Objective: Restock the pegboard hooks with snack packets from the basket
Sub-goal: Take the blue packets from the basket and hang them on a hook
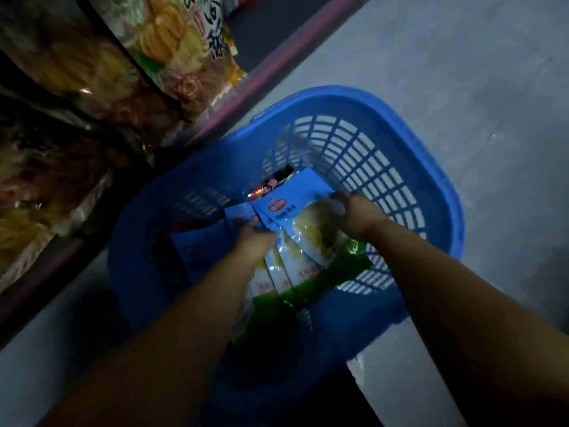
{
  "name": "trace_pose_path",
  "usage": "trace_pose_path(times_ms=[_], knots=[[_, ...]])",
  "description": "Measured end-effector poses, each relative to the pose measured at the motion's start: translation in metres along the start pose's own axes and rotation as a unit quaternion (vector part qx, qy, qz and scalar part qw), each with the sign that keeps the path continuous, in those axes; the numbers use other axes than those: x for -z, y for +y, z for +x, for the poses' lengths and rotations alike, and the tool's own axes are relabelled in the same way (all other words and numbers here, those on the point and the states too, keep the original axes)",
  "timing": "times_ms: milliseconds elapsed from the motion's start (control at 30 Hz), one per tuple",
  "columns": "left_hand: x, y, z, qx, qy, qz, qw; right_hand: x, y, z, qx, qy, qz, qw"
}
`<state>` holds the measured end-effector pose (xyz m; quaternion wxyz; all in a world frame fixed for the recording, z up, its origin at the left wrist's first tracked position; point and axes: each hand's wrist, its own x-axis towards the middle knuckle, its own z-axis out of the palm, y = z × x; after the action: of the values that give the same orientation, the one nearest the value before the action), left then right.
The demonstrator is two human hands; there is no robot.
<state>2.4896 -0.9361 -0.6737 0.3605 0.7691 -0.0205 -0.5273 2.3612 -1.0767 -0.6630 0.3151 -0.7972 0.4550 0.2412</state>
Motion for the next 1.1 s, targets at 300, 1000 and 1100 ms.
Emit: trace_pose_path(times_ms=[300, 1000, 1100], knots=[[-0.002, 0.005, 0.012, -0.031, 0.021, -0.088, 0.995, -0.029, -0.003, 0.023, -0.077, -0.008, 0.072, 0.994], [0.076, 0.037, -0.11, -0.044, 0.161, -0.275, 0.947, 0.067, -0.062, -0.084, -0.006, 0.106, 0.531, 0.84], [0.114, 0.084, -0.206, -0.081, 0.192, -0.281, 0.937, 0.13, -0.102, -0.166, 0.027, 0.137, 0.566, 0.813]])
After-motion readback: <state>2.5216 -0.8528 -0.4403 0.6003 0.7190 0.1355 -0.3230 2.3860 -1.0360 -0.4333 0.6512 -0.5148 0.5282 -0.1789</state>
